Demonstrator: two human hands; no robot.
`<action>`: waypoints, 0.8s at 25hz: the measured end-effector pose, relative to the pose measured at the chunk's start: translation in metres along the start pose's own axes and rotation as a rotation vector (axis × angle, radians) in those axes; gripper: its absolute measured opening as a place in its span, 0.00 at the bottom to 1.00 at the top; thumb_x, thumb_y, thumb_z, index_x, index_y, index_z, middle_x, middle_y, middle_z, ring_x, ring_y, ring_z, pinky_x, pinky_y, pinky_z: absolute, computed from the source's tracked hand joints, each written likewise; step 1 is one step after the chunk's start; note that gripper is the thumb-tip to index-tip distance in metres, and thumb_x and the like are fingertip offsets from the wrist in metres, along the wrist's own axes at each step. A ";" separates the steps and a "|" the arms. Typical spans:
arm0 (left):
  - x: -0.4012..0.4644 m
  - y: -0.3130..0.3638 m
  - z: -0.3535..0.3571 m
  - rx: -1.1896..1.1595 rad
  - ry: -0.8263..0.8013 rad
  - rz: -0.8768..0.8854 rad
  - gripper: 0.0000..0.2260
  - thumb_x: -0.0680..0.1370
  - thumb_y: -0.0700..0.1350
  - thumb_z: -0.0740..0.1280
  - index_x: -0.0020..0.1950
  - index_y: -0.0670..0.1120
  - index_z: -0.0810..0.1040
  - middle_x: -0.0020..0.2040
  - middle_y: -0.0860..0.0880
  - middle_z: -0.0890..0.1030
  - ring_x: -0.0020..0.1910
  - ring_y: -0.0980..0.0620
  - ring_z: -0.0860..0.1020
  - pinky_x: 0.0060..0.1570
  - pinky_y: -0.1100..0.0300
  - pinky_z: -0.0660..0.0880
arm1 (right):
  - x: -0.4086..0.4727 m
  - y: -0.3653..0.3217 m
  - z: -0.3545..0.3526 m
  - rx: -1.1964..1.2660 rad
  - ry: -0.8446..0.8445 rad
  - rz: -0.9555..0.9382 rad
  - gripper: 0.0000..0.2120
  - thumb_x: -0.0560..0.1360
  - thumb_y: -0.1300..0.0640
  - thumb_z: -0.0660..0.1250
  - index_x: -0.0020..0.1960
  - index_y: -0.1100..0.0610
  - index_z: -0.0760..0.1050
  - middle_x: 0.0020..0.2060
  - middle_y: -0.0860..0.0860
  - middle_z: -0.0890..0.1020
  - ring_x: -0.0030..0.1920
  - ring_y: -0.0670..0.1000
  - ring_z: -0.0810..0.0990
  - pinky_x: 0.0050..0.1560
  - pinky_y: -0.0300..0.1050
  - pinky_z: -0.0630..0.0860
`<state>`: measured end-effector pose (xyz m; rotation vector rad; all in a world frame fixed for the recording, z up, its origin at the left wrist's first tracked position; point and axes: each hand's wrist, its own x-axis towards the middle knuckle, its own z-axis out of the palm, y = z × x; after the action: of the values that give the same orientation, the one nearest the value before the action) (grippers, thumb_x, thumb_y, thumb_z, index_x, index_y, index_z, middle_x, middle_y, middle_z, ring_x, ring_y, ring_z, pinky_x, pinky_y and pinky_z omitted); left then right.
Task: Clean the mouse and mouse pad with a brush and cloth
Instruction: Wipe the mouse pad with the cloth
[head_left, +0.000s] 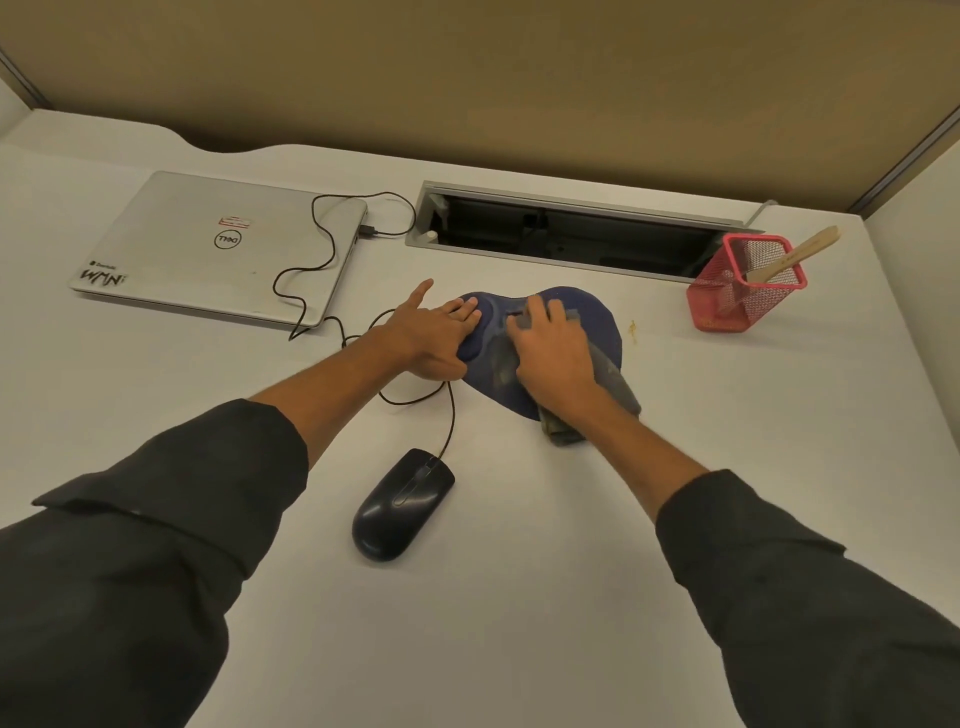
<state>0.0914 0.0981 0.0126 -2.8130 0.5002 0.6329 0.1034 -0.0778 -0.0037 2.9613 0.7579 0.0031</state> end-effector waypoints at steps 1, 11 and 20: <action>0.000 0.000 0.000 -0.001 0.006 -0.003 0.34 0.79 0.56 0.55 0.78 0.46 0.42 0.79 0.46 0.45 0.78 0.50 0.47 0.69 0.42 0.30 | -0.013 -0.007 0.005 -0.017 0.012 -0.064 0.20 0.75 0.53 0.66 0.66 0.56 0.69 0.65 0.58 0.68 0.61 0.59 0.68 0.57 0.52 0.70; -0.002 0.001 0.001 -0.035 0.014 -0.007 0.32 0.80 0.57 0.53 0.78 0.47 0.43 0.79 0.47 0.45 0.78 0.51 0.47 0.69 0.43 0.29 | -0.046 -0.012 0.007 -0.024 0.018 -0.129 0.22 0.75 0.56 0.65 0.68 0.55 0.67 0.65 0.58 0.68 0.59 0.59 0.67 0.55 0.51 0.70; 0.004 -0.005 0.002 -0.023 0.019 0.003 0.35 0.79 0.62 0.55 0.78 0.47 0.44 0.79 0.47 0.46 0.78 0.50 0.49 0.68 0.42 0.29 | -0.064 -0.020 0.010 -0.059 -0.011 -0.152 0.20 0.74 0.57 0.66 0.65 0.57 0.70 0.63 0.57 0.69 0.59 0.59 0.67 0.57 0.54 0.69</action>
<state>0.0956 0.1018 0.0094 -2.8435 0.5034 0.6167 0.0376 -0.0919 -0.0145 2.8385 0.9626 -0.0013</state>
